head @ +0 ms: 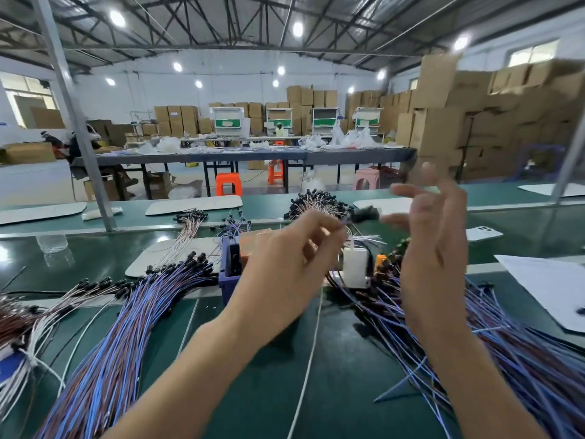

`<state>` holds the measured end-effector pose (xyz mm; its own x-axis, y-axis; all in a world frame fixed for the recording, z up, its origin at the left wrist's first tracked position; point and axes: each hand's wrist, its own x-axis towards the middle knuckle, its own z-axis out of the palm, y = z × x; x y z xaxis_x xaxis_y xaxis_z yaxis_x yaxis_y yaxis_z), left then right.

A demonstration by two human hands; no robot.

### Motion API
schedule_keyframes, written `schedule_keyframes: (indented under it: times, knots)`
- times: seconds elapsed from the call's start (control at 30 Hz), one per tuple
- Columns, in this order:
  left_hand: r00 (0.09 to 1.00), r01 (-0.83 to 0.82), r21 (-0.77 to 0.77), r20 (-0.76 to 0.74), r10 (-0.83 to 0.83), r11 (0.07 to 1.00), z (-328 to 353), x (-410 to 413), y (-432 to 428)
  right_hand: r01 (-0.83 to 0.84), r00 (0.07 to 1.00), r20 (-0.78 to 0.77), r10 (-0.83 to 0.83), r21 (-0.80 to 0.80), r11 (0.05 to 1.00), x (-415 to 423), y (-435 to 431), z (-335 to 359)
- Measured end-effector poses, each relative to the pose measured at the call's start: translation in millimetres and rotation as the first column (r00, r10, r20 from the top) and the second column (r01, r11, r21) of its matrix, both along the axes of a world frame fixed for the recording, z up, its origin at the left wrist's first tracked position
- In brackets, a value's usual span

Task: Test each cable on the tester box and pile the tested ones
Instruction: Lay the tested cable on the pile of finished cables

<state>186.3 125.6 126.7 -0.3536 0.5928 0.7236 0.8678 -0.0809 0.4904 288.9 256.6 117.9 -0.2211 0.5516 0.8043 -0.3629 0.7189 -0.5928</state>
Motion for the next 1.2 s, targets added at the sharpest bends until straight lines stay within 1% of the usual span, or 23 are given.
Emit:
schedule_keyframes:
  times: [0.03,0.07,0.13,0.17,0.23,0.33,0.43,0.5,0.57,0.63,0.67,0.73,0.77,0.8,0.83,0.87,0.9,0.97,1.03,1.1,1.17,1.2]
  knots:
    - [0.988,0.058,0.057,0.140,-0.066,0.997,12.0,2.4,4.1,-0.034,0.997,0.074,0.036,-0.035,0.999,3.2,2.4,4.2]
    - [0.961,0.106,0.121,0.243,-0.133,0.987,23.9,5.0,8.2,-0.078,0.981,0.175,0.083,-0.035,0.996,4.9,4.8,5.0]
    - [0.905,0.163,0.223,0.355,-0.236,0.961,42.2,10.8,18.5,-0.182,0.926,0.337,0.174,-0.008,0.983,5.4,7.9,1.4]
    - [0.881,0.171,0.252,0.395,-0.262,0.953,48.2,13.1,24.0,-0.197,0.913,0.367,0.180,0.008,0.980,7.1,9.7,-1.8]
    - [0.817,0.166,0.293,0.494,-0.298,0.941,54.4,14.7,36.8,-0.153,0.922,0.360,0.143,0.000,0.988,15.2,17.7,-10.4]
    - [0.694,0.170,0.347,0.622,-0.362,0.922,51.0,11.4,61.4,-0.048,0.936,0.347,0.062,-0.048,0.998,38.0,34.8,-21.5]
    - [0.590,0.191,0.332,0.713,-0.378,0.924,33.5,7.4,93.1,0.053,0.870,0.490,-0.043,-0.006,0.999,63.8,54.1,-31.4]
    - [0.549,0.201,0.275,0.763,-0.341,0.940,19.8,4.6,118.8,0.127,0.806,0.580,-0.114,0.019,0.992,81.3,71.4,-40.1]
    - [0.529,0.205,0.195,0.802,-0.277,0.959,8.9,2.1,146.9,0.228,0.721,0.660,-0.209,0.058,0.972,98.4,88.9,-47.3]
    - [0.527,0.265,0.073,0.824,-0.208,0.961,0.2,1.3,174.0,0.334,0.583,0.751,-0.309,0.124,0.934,112.3,104.7,-52.7]
    - [0.544,0.313,-0.022,0.823,-0.160,0.950,-4.4,1.9,185.1,0.369,0.494,0.803,-0.333,0.153,0.917,117.4,110.7,-54.7]
    - [0.634,0.373,-0.268,0.773,-0.033,0.889,-15.2,3.0,199.4,0.422,0.275,0.894,-0.353,0.218,0.880,124.0,118.0,-59.3]
    - [0.685,0.383,-0.373,0.729,0.012,0.845,-21.1,2.6,202.7,0.447,0.194,0.909,-0.370,0.253,0.858,126.4,119.9,-62.0]
    - [0.727,0.389,-0.449,0.686,0.032,0.804,-26.4,1.9,203.2,0.478,0.162,0.905,-0.393,0.277,0.834,127.7,121.3,-64.4]
    - [0.761,0.398,-0.501,0.649,0.029,0.769,-31.3,0.3,200.5,0.502,0.171,0.889,-0.424,0.292,0.814,127.6,120.8,-66.0]
    - [0.787,0.413,-0.535,0.617,0.006,0.737,-36.0,-1.8,195.5,0.515,0.212,0.866,-0.452,0.294,0.805,125.6,119.2,-66.8]
    - [0.807,0.438,-0.559,0.590,-0.033,0.705,-41.6,-4.8,188.2,0.512,0.279,0.838,-0.469,0.283,0.811,121.8,116.6,-67.3]
    - [0.819,0.510,-0.605,0.559,-0.131,0.612,-54.9,-11.7,167.0,0.448,0.409,0.783,-0.470,0.276,0.850,106.6,106.4,-67.2]
    - [0.811,0.564,-0.671,0.560,-0.168,0.482,-68.8,-22.3,140.9,0.340,0.498,0.747,-0.440,0.298,0.892,84.4,91.8,-67.5]
    - [0.816,0.571,-0.740,0.560,-0.145,0.356,-82.1,-36.1,114.0,0.210,0.582,0.736,-0.345,0.275,0.938,58.4,74.6,-69.3]
    - [0.841,0.534,-0.788,0.532,-0.096,0.308,-93.3,-53.9,84.8,0.052,0.641,0.741,-0.201,0.220,0.974,28.2,56.6,-74.6]
    - [0.852,0.510,-0.801,0.519,-0.060,0.315,-97.8,-62.3,70.5,-0.028,0.645,0.755,-0.120,0.180,0.983,12.7,47.5,-78.7]
